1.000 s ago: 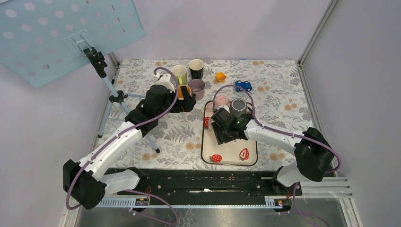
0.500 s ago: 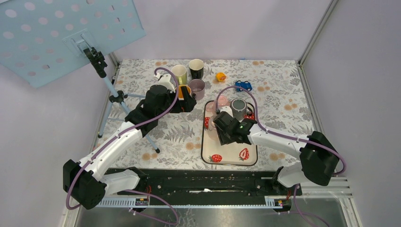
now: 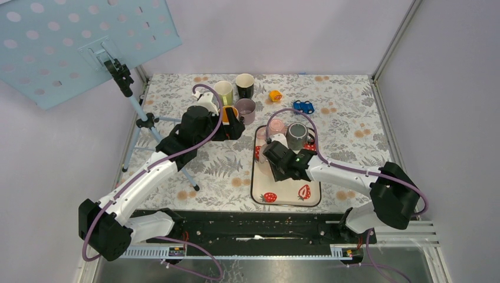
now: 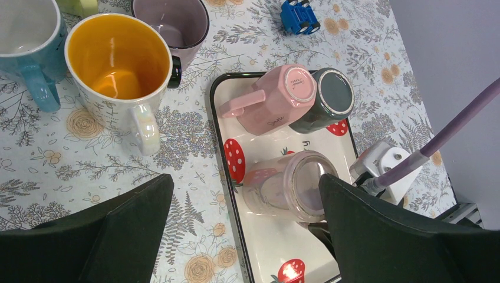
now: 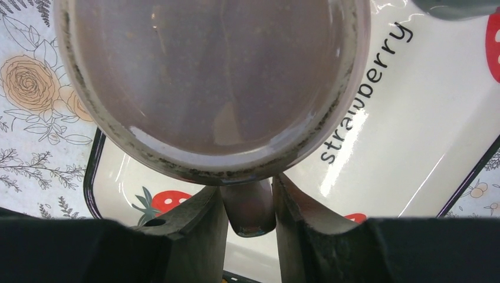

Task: Turn the mug right side up
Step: Turn over the cup on the tray.

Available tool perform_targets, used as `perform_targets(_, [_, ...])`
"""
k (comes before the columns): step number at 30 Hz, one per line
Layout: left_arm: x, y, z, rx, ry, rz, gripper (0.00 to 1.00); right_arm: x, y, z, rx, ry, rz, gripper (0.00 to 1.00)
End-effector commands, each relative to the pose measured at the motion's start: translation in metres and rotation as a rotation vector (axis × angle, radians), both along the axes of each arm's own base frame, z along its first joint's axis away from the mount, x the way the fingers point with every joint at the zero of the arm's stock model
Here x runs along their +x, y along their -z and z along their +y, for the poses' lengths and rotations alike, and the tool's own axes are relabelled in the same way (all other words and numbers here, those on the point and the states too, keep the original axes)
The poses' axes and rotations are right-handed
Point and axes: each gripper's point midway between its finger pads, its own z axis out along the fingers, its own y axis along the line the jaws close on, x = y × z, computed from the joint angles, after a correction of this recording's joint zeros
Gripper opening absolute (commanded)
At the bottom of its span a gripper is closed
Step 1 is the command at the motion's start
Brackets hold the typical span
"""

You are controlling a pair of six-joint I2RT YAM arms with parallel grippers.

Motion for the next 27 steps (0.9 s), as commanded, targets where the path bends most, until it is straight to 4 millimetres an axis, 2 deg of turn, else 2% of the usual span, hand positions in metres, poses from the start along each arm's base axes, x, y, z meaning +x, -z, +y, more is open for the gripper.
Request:
perform_targets(1, [0.007, -0.012, -0.005, -0.035, 0.005, -0.041, 0.99, 0.005, -0.003, 0.002, -0.012, 0.013, -0.042, 0.35])
perform_targets(4, [0.007, -0.013, -0.006, -0.041, 0.010, -0.039, 0.99, 0.006, -0.003, 0.003, -0.008, 0.016, -0.046, 0.23])
perform_targets(7, [0.006, -0.012, -0.008, -0.046, 0.014, -0.035, 0.99, 0.009, -0.006, 0.005, -0.003, 0.023, -0.053, 0.02])
perform_targets(8, [0.006, -0.012, -0.008, -0.049, 0.015, -0.031, 0.99, 0.010, -0.009, 0.006, 0.001, 0.028, -0.059, 0.00])
perform_targets(27, [-0.028, 0.005, -0.024, -0.229, 0.109, 0.116, 0.99, 0.015, -0.100, 0.016, 0.266, 0.097, -0.198, 0.00])
